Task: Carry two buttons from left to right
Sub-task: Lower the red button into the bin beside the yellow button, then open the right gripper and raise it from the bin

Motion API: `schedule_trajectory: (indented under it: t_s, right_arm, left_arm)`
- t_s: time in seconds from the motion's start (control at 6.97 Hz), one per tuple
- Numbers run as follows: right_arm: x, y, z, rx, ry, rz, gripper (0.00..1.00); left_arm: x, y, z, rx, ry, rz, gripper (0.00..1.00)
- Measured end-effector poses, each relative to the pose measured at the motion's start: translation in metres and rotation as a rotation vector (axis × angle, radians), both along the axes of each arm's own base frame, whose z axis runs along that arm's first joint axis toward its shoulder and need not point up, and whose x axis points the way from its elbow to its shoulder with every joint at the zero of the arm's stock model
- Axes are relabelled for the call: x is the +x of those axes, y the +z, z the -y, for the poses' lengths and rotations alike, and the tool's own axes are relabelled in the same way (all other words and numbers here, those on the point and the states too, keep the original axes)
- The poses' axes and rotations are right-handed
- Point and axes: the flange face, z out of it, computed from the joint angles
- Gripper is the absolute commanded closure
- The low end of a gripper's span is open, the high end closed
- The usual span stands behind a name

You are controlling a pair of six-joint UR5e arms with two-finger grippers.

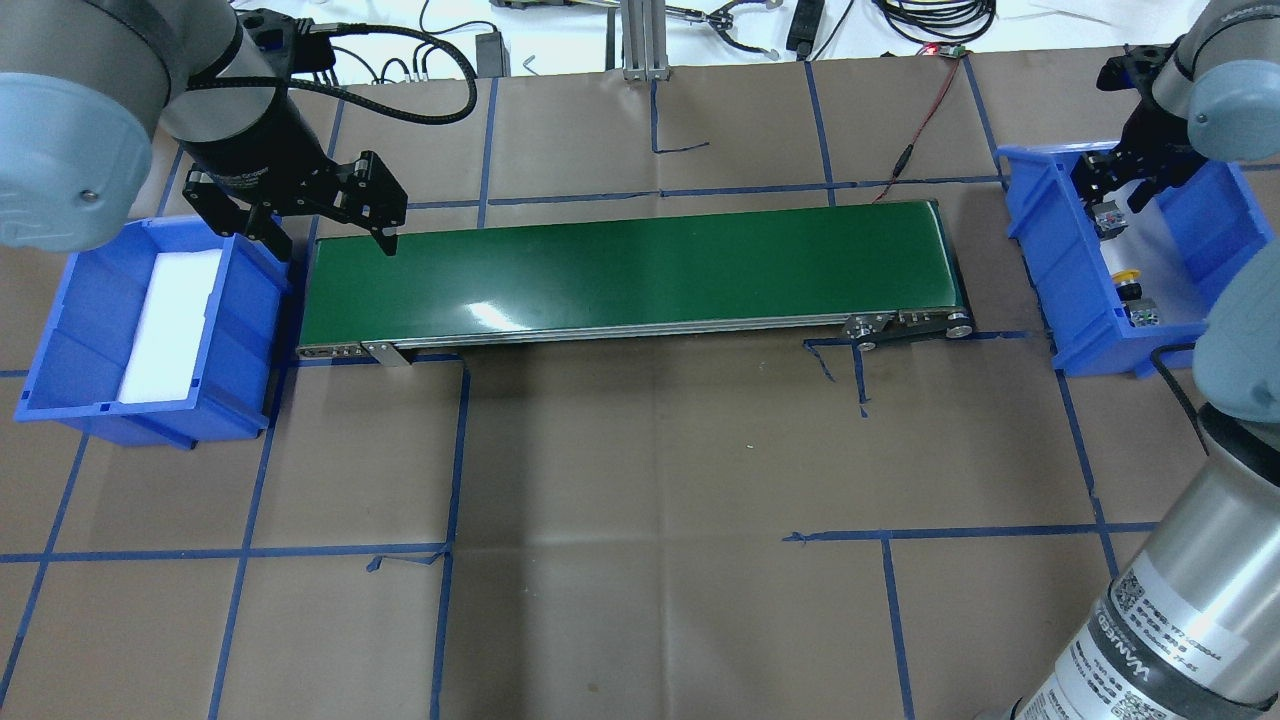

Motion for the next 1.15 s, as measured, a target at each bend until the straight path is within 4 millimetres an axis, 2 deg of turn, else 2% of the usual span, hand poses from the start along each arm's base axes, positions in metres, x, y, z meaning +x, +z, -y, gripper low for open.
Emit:
schedule_trajectory:
  t_s: [0.14, 0.43, 0.57, 0.72, 0.86, 1.0, 1.15]
  right_arm:
    - [0.003, 0.025, -0.005, -0.014, 0.001, -0.006, 0.00]
    - [0.017, 0.117, -0.027, -0.112, 0.006, -0.051, 0.00]
    - [0.036, 0.163, -0.042, -0.155, 0.005, -0.070, 0.00]
    - [0.069, 0.201, -0.058, -0.169, -0.021, -0.068, 0.01]
    - [0.116, 0.225, -0.074, -0.155, -0.051, -0.050, 0.01]
    - [0.178, 0.242, -0.093, -0.142, -0.071, -0.030, 0.01]
    - [0.245, 0.255, -0.121, -0.145, -0.096, -0.012, 0.00]
  left_arm:
    - [0.000, 0.000, 0.000, 0.000, 0.000, 0.000, 0.00]
    - [0.000, -0.001, 0.000, 0.001, -0.005, 0.001, 0.00]
    - [0.000, -0.001, 0.000, 0.002, -0.009, 0.002, 0.00]
    - [0.000, -0.001, 0.000, 0.003, -0.013, 0.004, 0.00]
    - [0.001, -0.001, 0.000, 0.003, -0.014, 0.007, 0.00]
    - [0.001, -0.002, 0.000, 0.004, -0.015, 0.008, 0.00]
    - [0.001, -0.002, 0.000, 0.005, -0.017, 0.009, 0.00]
